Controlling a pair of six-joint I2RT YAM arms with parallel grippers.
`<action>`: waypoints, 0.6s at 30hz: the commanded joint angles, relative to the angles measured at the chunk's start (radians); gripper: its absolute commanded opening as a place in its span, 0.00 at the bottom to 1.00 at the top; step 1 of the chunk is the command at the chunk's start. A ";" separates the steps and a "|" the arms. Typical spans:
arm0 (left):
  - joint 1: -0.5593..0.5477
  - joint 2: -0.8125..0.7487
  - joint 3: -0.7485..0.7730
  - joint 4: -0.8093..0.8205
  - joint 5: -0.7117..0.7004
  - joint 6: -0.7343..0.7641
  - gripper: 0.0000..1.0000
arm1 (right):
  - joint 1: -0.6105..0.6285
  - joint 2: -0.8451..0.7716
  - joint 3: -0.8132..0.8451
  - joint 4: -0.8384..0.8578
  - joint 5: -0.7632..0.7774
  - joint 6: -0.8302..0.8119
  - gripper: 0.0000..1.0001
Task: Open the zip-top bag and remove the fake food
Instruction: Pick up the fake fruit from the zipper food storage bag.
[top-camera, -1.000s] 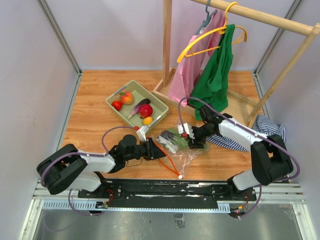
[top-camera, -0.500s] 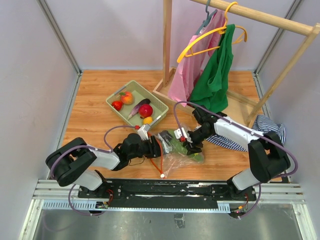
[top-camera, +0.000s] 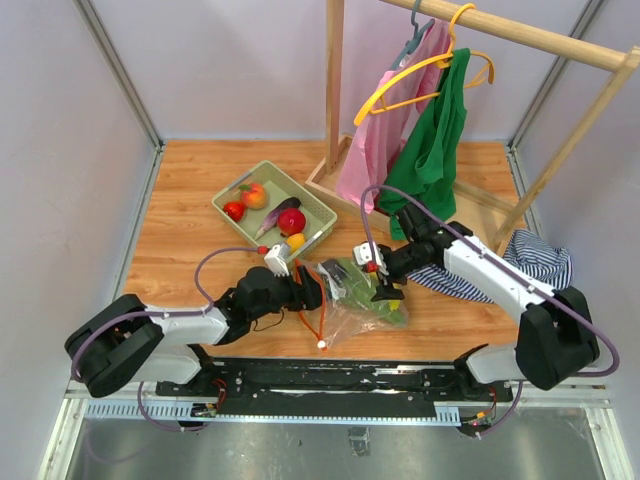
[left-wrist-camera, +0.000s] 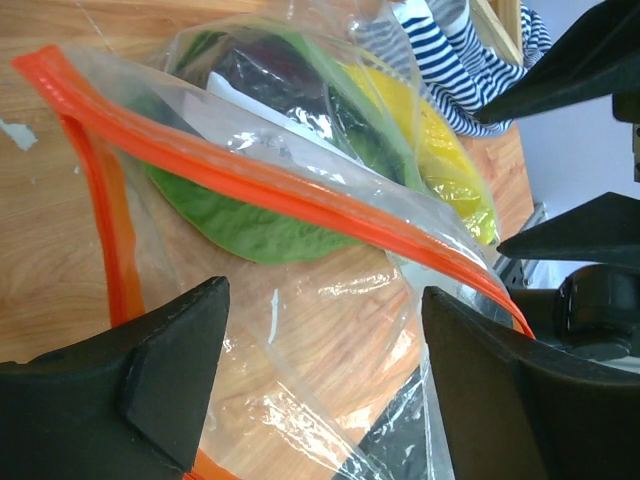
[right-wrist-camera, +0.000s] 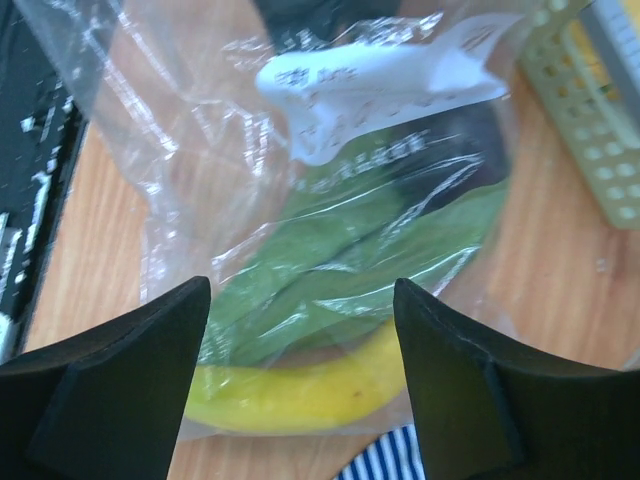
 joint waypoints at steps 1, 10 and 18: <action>-0.003 -0.017 0.019 -0.050 -0.073 0.050 0.83 | 0.010 0.039 0.048 0.161 -0.003 0.124 0.77; 0.033 0.043 0.023 0.092 -0.061 0.061 0.83 | 0.037 0.321 0.226 0.141 0.102 0.092 0.83; 0.045 0.097 0.049 0.122 -0.045 0.125 0.83 | 0.058 0.432 0.276 0.057 0.090 0.067 0.76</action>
